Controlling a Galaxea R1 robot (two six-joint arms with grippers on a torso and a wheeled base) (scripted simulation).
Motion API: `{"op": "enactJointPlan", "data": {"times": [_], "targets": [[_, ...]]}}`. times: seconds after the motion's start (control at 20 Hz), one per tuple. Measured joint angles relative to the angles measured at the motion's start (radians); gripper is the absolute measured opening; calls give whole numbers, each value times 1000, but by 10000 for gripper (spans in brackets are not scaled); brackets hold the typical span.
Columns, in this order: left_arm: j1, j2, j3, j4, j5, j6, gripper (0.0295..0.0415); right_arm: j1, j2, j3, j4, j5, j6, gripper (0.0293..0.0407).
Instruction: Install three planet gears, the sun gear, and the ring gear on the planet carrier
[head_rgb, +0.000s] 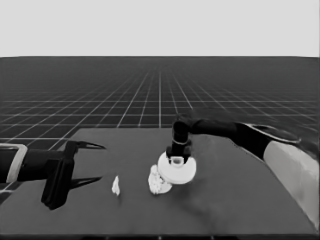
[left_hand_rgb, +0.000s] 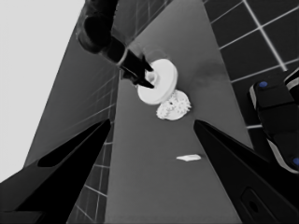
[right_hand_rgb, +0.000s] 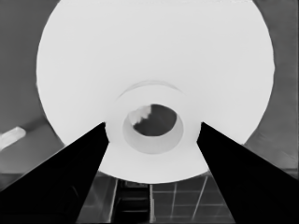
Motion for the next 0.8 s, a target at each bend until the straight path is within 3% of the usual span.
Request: {"op": "enactJointPlan", "data": {"times": [0.2, 0.4, 0.55, 0.8], "targets": [[0, 0, 0, 0, 0, 0, 385, -17, 180, -79, -18, -10, 79, 348], [0, 0, 0, 0, 0, 0, 385, -19, 199, -97, -20, -12, 84, 348], [0, 0, 0, 0, 0, 0, 385, -96, 211, -138, -94, 11, 60, 348], [0, 0, 0, 0, 0, 0, 385, -113, 215, -151, -111, 17, 53, 348]]}}
